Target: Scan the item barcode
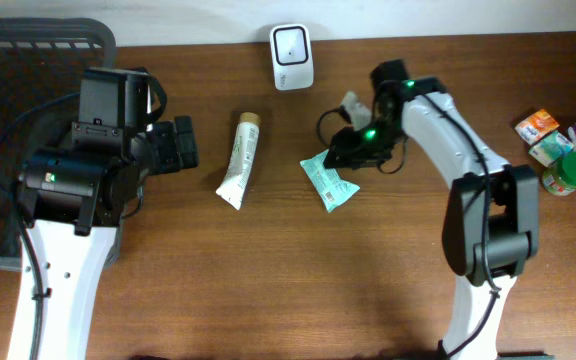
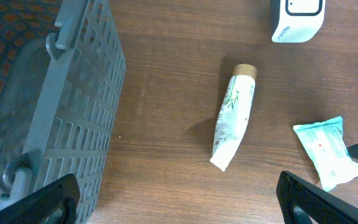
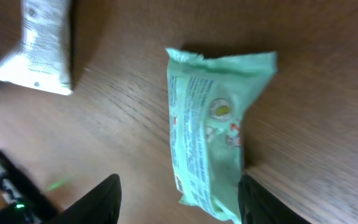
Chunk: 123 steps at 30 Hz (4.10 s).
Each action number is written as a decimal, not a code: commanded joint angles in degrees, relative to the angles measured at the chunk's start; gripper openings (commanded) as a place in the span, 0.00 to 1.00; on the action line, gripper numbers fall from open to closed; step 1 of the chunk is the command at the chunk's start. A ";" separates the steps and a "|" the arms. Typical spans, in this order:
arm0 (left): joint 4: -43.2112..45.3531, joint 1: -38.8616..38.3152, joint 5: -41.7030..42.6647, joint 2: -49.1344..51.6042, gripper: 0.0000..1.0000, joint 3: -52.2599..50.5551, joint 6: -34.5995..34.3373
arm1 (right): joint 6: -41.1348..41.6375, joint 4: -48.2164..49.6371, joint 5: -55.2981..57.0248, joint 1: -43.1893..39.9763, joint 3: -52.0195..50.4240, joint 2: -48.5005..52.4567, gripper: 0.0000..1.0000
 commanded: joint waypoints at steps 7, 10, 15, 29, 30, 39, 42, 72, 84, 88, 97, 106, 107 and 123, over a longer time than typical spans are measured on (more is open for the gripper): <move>-0.09 0.20 -0.79 -0.02 0.99 0.04 0.87 | -0.39 0.85 7.04 1.33 -0.79 4.76 0.56; -0.09 0.20 -0.79 -0.02 0.99 0.04 0.87 | -0.42 0.92 6.99 1.29 -0.79 5.57 0.56; -0.09 0.20 -0.79 -0.02 0.99 0.04 0.87 | -0.42 1.53 6.45 1.29 -1.16 6.14 0.49; -0.09 0.20 -0.79 -0.02 0.99 0.04 0.87 | -2.51 -0.81 -6.95 -1.11 1.55 5.62 0.04; -0.09 0.20 -0.76 -0.02 0.99 0.04 0.90 | -2.51 -1.18 -9.29 -1.55 2.69 5.38 0.04; -0.09 0.20 -0.79 -0.02 0.99 0.04 0.87 | -2.27 13.90 -41.55 -3.10 8.94 4.68 0.04; -0.09 0.20 -0.76 -0.02 0.99 0.04 0.87 | -2.08 14.82 -40.83 -3.10 10.58 4.66 0.04; -0.09 0.20 -0.79 -0.02 0.99 0.04 0.87 | 35.63 30.62 -7.10 7.28 12.44 1.22 0.04; -0.09 0.20 -0.79 -0.02 0.99 0.04 0.87 | 35.17 29.07 -6.67 6.43 12.41 1.22 0.04; -0.09 0.20 -0.79 -0.02 0.99 0.04 0.87 | 35.06 25.90 -4.09 5.81 12.41 1.22 0.04; -0.09 0.20 -0.79 -0.02 0.99 0.04 0.87 | 32.79 6.29 29.46 5.79 12.44 1.22 0.04; -0.09 0.20 -0.76 -0.02 0.99 0.04 0.90 | 32.44 -9.97 61.40 5.84 11.93 1.40 0.04; -0.09 0.20 -0.79 -0.02 0.99 0.04 0.90 | 32.44 -10.43 62.40 5.84 11.39 1.53 0.04; -0.09 0.20 -0.79 -0.02 0.99 0.04 0.90 | 32.39 -6.86 54.64 9.03 4.46 5.88 0.15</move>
